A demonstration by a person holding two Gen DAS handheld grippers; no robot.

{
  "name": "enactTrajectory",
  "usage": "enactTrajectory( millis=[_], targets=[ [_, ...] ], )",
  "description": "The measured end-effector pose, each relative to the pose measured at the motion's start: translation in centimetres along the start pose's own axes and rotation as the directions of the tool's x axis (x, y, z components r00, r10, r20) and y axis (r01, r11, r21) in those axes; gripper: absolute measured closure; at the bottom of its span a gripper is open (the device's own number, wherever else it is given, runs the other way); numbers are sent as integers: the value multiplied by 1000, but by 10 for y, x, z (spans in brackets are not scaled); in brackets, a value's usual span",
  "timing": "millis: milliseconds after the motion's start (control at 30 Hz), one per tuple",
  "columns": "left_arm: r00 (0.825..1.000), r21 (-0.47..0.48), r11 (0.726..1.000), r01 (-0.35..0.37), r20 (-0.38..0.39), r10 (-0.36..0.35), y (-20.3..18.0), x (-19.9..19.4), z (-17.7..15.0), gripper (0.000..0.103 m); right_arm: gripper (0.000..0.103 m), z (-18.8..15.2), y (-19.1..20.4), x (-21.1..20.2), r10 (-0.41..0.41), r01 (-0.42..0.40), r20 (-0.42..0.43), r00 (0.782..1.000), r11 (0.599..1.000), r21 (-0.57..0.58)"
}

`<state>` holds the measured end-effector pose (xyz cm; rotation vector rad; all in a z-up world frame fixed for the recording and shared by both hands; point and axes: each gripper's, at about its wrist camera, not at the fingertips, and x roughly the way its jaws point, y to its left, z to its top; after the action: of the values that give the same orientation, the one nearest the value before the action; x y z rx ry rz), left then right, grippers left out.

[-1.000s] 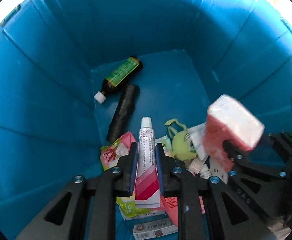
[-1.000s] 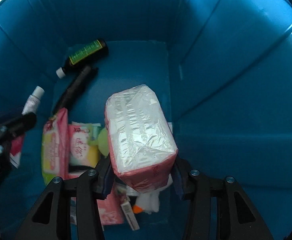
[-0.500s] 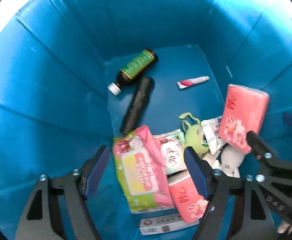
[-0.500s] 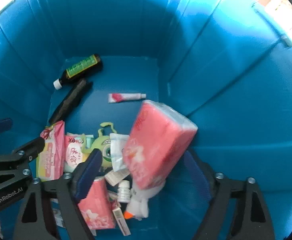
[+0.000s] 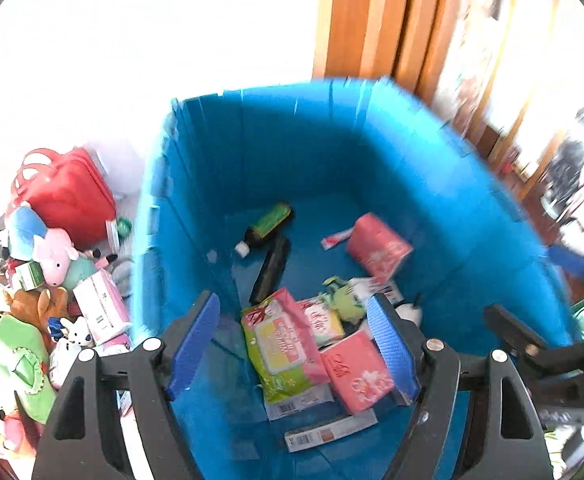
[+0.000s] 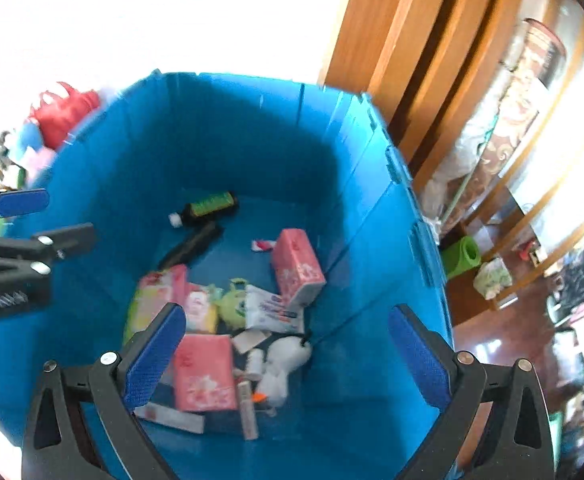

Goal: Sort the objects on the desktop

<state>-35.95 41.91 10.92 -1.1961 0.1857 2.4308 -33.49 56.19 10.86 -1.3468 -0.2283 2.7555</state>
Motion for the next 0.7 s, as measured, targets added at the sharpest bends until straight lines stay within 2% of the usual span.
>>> enactTrajectory(
  millis=[100,233,367,400,433,467,500,567,600,633,700],
  targets=[
    [995,17,1000,11,102,-13,3,-42,-24,27,0,-18,3,-30,16,-18,50,999,999,47],
    [977,20,999,32,211,-35,5,-86,-59,27,0,-41,6,-70,23,-40,129,991,991,130],
    [940,12,1000,19,341,-22,9,-121,-98,25,0,-68,26,-113,-20,-18,254,967,989,146],
    [927,9,1000,4,375,-7,10,-130,-108,22,0,-74,33,-121,-30,-11,274,961,989,147],
    [918,9,1000,-5,397,1,11,-136,-116,14,0,-81,40,-126,-44,0,292,955,989,150],
    [909,7,1000,-11,417,7,12,-143,-123,11,0,-88,45,-131,-65,16,309,949,987,158],
    [894,6,1000,-26,448,20,13,-151,-132,11,0,-95,51,-138,-96,40,333,938,985,170],
    [859,15,998,-64,511,48,14,-167,-147,0,0,-106,59,-148,-136,67,370,919,979,192],
    [844,17,997,-78,533,57,15,-173,-153,0,0,-110,62,-151,-146,72,379,914,977,203],
    [836,15,996,-88,545,65,17,-178,-157,0,0,-114,65,-154,-147,68,383,912,975,213],
    [844,11,995,-95,531,74,21,-181,-161,0,0,-118,68,-157,-134,50,379,915,974,223]
  ],
)
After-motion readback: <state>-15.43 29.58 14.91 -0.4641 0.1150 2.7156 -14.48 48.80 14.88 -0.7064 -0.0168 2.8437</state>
